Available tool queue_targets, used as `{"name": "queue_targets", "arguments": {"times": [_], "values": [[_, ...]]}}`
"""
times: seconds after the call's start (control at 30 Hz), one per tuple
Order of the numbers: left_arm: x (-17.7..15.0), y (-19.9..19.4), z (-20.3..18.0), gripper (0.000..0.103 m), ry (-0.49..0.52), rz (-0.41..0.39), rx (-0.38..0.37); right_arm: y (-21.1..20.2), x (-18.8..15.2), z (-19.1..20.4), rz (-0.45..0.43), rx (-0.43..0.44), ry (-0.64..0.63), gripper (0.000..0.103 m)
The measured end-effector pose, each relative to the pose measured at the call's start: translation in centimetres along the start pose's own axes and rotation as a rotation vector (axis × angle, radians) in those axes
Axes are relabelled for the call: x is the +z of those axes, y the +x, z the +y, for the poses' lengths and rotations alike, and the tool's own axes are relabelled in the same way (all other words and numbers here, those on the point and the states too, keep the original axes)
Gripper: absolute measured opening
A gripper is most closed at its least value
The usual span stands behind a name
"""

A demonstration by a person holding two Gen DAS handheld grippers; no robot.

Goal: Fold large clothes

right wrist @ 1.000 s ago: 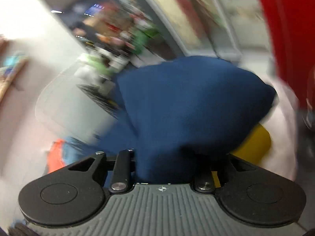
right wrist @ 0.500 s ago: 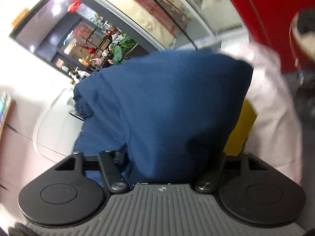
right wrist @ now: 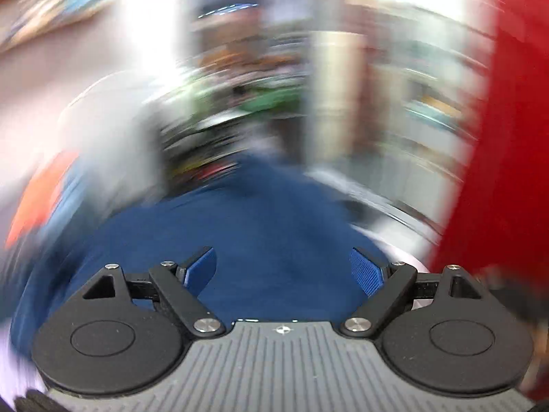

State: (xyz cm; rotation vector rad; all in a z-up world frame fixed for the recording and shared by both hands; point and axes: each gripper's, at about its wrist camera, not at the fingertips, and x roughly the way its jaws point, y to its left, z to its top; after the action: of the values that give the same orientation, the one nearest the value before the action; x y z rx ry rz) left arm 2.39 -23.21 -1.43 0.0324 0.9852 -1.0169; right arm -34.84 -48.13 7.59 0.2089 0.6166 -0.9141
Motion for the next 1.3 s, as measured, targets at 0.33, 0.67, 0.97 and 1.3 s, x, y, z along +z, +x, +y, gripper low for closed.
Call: {"name": "queue_targets", "arguments": {"times": [0.33,0.67,0.97,1.3], "values": [[-2.9,1.4,-8.6,0.103,0.182,-0.016,0.013,14.5,9.2,12.2,0.169,0.457,-0.693,0.072],[-1.0,3.7,-11.4,0.103,0.067,-0.06,0.106,25.5,11.9,9.4,0.421,0.746,-0.609,0.006],[-0.7,8.8,-12.7,0.103,0.145,0.02,0.245,30.2,9.8,7.9,0.351,0.429,-0.449,0.006],[-0.8,10.1,-11.8,0.103,0.121,0.063,0.277,13.8,8.2,2.8,0.033,0.479,-0.439,0.067]]}}
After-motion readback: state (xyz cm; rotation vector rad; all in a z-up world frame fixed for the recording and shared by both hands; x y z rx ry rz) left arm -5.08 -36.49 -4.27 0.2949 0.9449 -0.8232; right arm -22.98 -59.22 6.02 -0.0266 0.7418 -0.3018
